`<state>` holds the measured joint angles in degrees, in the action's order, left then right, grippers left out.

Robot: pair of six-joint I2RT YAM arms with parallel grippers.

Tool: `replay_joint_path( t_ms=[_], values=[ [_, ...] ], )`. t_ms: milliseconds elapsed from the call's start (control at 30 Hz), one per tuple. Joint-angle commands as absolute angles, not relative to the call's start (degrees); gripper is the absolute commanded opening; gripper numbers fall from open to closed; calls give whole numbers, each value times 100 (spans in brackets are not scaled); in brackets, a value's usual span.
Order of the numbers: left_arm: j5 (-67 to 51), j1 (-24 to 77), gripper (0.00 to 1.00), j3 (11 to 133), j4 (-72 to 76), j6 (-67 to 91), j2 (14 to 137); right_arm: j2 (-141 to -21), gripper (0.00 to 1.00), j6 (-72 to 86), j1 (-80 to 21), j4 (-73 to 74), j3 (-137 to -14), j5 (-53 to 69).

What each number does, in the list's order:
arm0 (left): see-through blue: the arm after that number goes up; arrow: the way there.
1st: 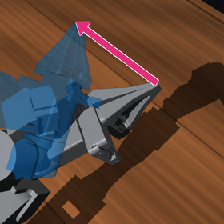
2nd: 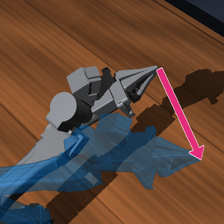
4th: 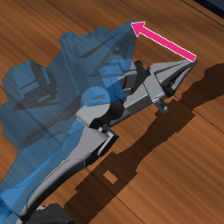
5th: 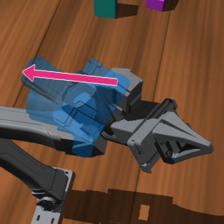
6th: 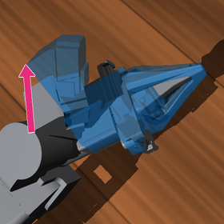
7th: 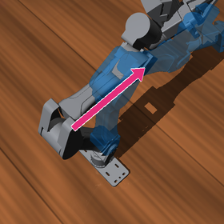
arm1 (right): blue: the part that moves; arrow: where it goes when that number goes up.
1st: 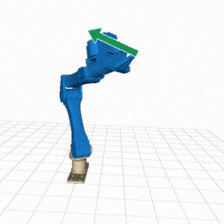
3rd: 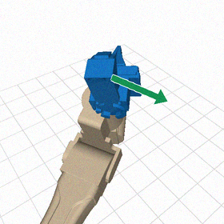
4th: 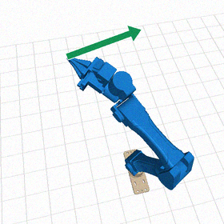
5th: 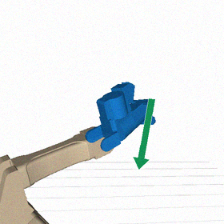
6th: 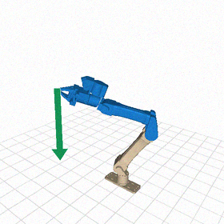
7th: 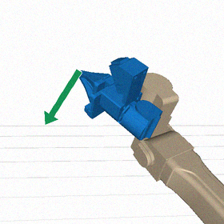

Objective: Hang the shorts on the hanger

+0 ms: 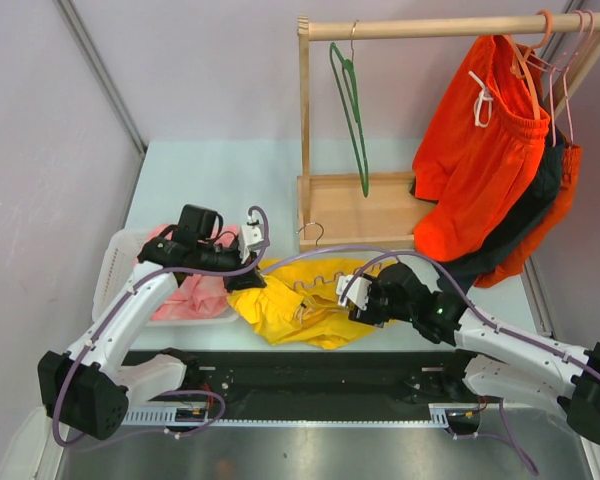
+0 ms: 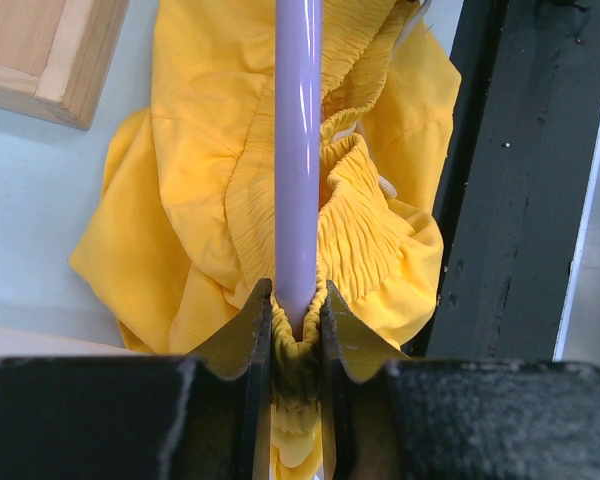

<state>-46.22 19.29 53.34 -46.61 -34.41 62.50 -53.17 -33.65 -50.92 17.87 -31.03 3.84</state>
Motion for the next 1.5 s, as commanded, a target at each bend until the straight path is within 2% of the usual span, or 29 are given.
replay_joint_path(
  t_ms=[0, 33, 133, 167, 200, 267, 467, 700, 867, 1000, 1067, 1233, 1467],
  values=[
    [-4939, 1872, 0, 5405, -4456, -3401, 6126, -5291, 59, -3393, -5133, 1336, -2945, -368],
    [-4948, 1872, 0, 5405, -4456, -3410, 6126, -5274, 58, -3358, -5124, 1319, -2918, -447],
    [-5070, 1732, 0, 5458, -4474, -3445, 6091, -5064, 39, -3209, -4914, 1344, -2927, -597],
    [-5141, 1679, 0, 5475, -4474, -3445, 6065, -4949, 30, -3191, -4852, 1380, -2935, -606],
    [-5168, 1566, 0, 5519, -4456, -3454, 6021, -4826, 16, -3173, -4773, 1467, -2953, -598],
    [-5317, 1460, 0, 5581, -4482, -3533, 5951, -4484, 0, -3129, -4589, 1616, -3005, -528],
    [-5712, 1126, 0, 5801, -4649, -3735, 5722, -3684, 0, -2901, -3782, 2197, -3208, -256],
    [-6397, 352, 0, 5748, -4517, -3867, 5265, -3462, 0, -2874, -2499, 2522, -3340, 474],
    [-6504, 334, 0, 6011, -5623, -5367, 5203, -3787, 0, -2593, -1689, 2522, -3541, 1307],
    [-6258, 343, 0, 6161, -7071, -6861, 5221, -4069, 0, -2452, -1091, 2601, -3700, 1950],
    [-6187, 343, 0, 6100, -7093, -7207, 5045, -4262, 0, -2461, -818, 2602, -3744, 2258],
    [-6696, 369, 0, 6258, -5601, -5328, 4869, -4438, 0, -2452, -843, 2601, -3753, 2443],
    [-6715, 834, 0, 6232, -3518, -3001, 4606, -4438, 0, -2312, -1010, 2514, -3709, 2680]
  ],
)
